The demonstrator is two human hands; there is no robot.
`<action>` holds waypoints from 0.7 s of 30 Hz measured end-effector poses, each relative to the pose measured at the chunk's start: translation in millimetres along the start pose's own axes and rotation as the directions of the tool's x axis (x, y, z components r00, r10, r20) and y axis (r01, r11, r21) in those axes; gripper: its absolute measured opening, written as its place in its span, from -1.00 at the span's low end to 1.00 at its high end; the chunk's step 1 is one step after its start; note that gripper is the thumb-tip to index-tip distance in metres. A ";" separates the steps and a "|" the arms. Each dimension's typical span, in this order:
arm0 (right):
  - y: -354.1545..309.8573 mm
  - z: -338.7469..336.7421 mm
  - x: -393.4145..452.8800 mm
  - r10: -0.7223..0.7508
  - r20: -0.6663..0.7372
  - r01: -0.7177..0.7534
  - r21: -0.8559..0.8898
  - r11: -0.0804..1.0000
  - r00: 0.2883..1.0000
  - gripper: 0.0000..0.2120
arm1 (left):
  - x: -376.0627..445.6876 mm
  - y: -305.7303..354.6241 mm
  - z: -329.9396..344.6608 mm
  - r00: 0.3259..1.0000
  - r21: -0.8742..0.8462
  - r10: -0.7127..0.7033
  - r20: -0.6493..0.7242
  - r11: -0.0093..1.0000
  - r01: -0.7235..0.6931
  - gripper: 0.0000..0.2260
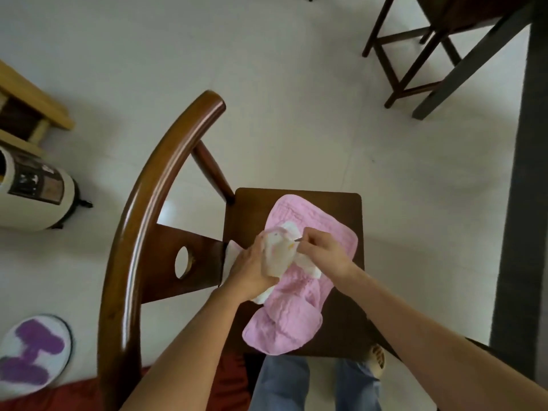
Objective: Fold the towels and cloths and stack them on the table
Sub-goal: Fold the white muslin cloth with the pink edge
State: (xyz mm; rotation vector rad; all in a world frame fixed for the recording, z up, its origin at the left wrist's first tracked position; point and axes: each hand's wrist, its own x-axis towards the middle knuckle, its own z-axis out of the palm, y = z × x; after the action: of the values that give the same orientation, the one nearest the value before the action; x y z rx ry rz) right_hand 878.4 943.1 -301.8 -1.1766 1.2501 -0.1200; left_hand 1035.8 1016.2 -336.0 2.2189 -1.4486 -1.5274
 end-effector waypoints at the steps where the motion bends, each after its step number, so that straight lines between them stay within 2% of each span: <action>1: -5.9 -9.7 -10.3 -0.001 -0.010 0.002 0.089 0.996 1.000 -0.73 | -3.3 5.4 -2.2 0.998 -0.015 -0.009 0.066 1.000 0.010 -0.20; 3: -19.6 -33.4 -31.7 -0.006 -0.045 0.018 0.263 0.965 0.999 -0.65 | -14.5 21.8 -10.0 0.982 -0.027 -0.041 0.183 0.999 0.047 -0.24; 5: -37.8 -55.9 -52.1 0.004 -0.117 0.045 0.409 0.911 0.993 -0.71 | -29.0 43.2 -22.7 0.968 -0.032 -0.043 0.246 0.998 0.052 -0.35; 7: -54.6 -75.2 -69.7 0.027 -0.188 0.067 0.477 0.877 0.982 -0.83 | -43.7 69.8 -38.1 0.949 -0.092 -0.005 0.314 0.995 0.036 -0.49; 9: -68.3 -103.3 -98.7 0.037 -0.246 0.093 0.498 0.862 0.969 -0.86 | -64.0 112.8 -53.9 0.921 -0.149 0.050 0.386 0.989 0.009 -0.61; 12: -72.0 -153.4 -140.6 0.037 -0.360 0.153 0.486 0.861 0.932 -0.87 | -86.1 179.7 -67.5 0.911 -0.188 0.091 0.402 0.982 -0.015 -0.53; 15: -76.6 -209.8 -189.1 0.037 -0.481 0.253 0.524 0.813 0.876 -0.87 | -100.3 248.1 -70.5 0.896 -0.234 0.116 0.429 0.972 -0.014 -0.39; 17: -77.6 -248.2 -226.6 0.011 -0.528 0.319 0.530 0.786 0.849 -0.85 | -110.8 293.4 -64.9 0.905 -0.179 0.121 0.409 0.982 -0.051 -0.34; 19: -69.7 -291.4 -275.8 -0.019 -0.562 0.371 0.519 0.770 0.827 -0.79 | -129.7 345.5 -49.4 0.928 0.001 0.188 0.321 0.980 -0.199 -0.50; 21: -59.2 -326.7 -312.0 -0.065 -0.589 0.412 0.477 0.776 0.806 -0.75 | -139.0 388.1 -37.5 0.891 0.175 0.317 0.323 0.906 -0.386 -0.72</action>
State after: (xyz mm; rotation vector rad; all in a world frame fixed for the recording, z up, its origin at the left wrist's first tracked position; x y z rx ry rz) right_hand 534.5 913.8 -4.3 -0.7565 1.3870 -1.0487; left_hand 806.7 888.9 -15.6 1.7411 -2.0851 -1.6693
